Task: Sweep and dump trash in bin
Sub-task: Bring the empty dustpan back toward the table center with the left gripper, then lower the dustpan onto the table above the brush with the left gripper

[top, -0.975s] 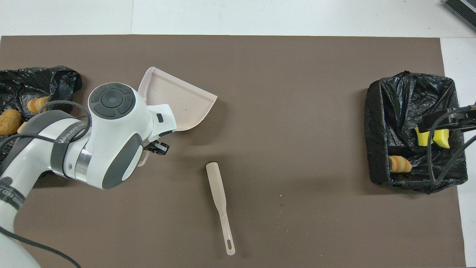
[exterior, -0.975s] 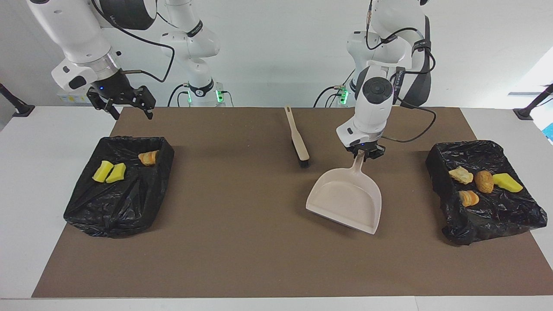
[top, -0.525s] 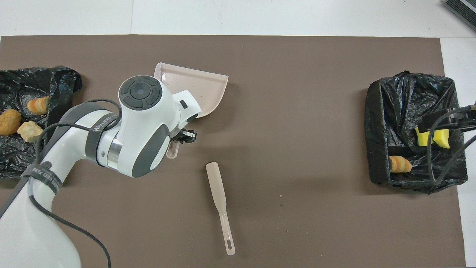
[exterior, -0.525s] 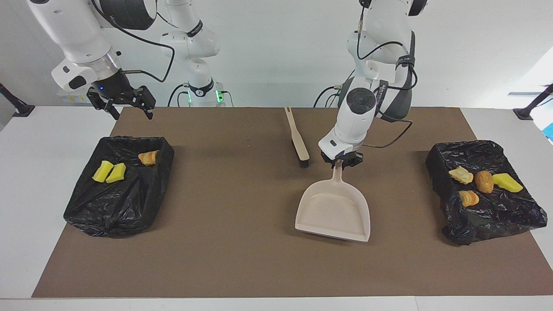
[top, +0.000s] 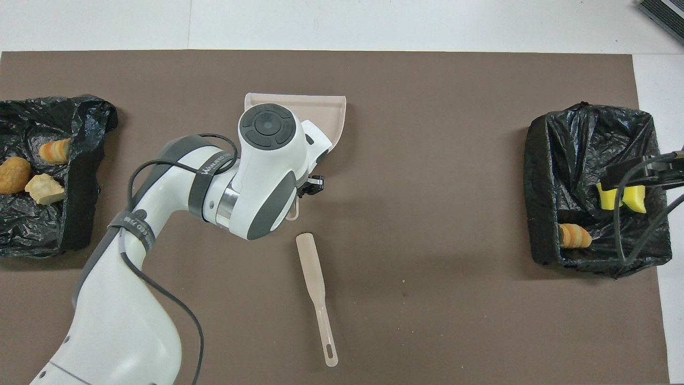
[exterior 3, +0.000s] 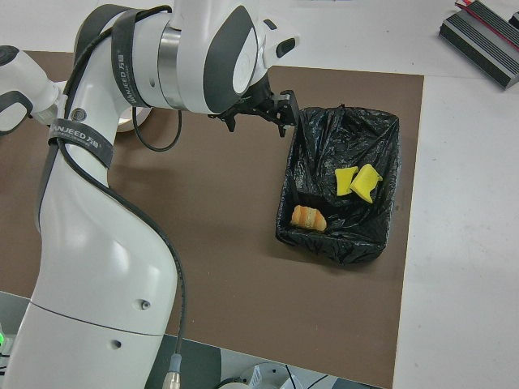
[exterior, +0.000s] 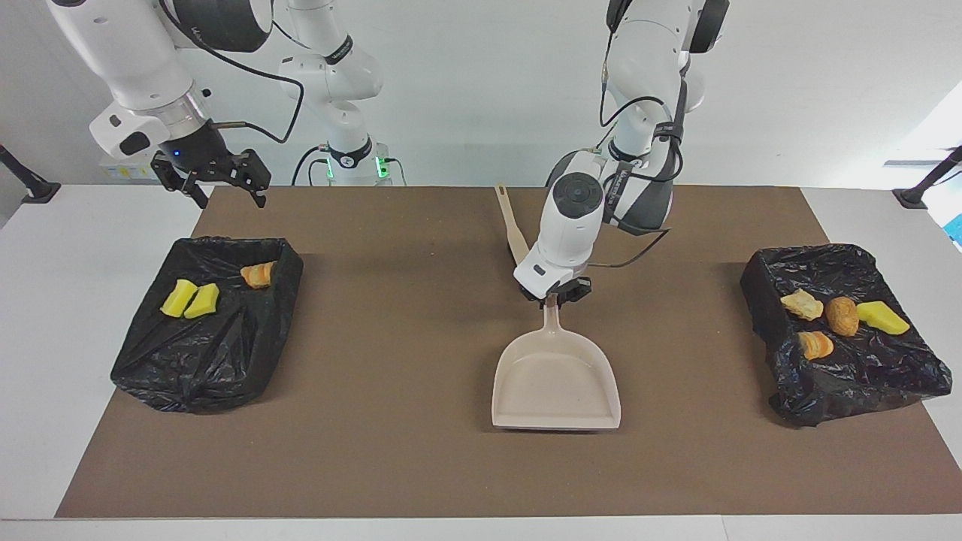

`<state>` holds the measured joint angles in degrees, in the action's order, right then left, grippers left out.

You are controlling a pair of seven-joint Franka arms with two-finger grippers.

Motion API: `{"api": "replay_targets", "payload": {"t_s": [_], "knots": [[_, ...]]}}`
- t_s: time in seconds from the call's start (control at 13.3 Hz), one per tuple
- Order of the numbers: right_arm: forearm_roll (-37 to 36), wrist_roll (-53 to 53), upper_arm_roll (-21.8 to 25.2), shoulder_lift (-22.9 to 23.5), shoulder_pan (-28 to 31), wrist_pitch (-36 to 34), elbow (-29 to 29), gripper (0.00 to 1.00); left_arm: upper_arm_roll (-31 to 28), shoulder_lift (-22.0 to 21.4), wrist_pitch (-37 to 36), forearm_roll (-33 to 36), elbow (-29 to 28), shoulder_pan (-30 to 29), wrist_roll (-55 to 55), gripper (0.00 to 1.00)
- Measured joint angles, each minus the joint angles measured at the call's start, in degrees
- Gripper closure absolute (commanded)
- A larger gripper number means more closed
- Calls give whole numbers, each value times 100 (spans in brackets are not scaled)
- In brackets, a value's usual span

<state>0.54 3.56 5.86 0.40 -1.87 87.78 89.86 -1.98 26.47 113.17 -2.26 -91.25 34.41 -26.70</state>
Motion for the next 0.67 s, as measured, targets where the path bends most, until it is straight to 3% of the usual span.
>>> {"api": "replay_targets", "payload": {"t_s": [0.15, 0.38, 0.45, 0.67], "knots": [[0, 0, 0, 0, 0, 0, 0, 0, 0, 314, 3, -163, 301, 124, -366, 100], [0, 0, 0, 0, 0, 0, 0, 0, 3, 387, 40, -280, 403, 172, -512, 100], [0, 0, 0, 0, 0, 0, 0, 0, -1, 387, 129, -315, 403, 172, -513, 3], [0, 0, 0, 0, 0, 0, 0, 0, -4, 387, 297, -323, 403, 177, -476, 0]]}}
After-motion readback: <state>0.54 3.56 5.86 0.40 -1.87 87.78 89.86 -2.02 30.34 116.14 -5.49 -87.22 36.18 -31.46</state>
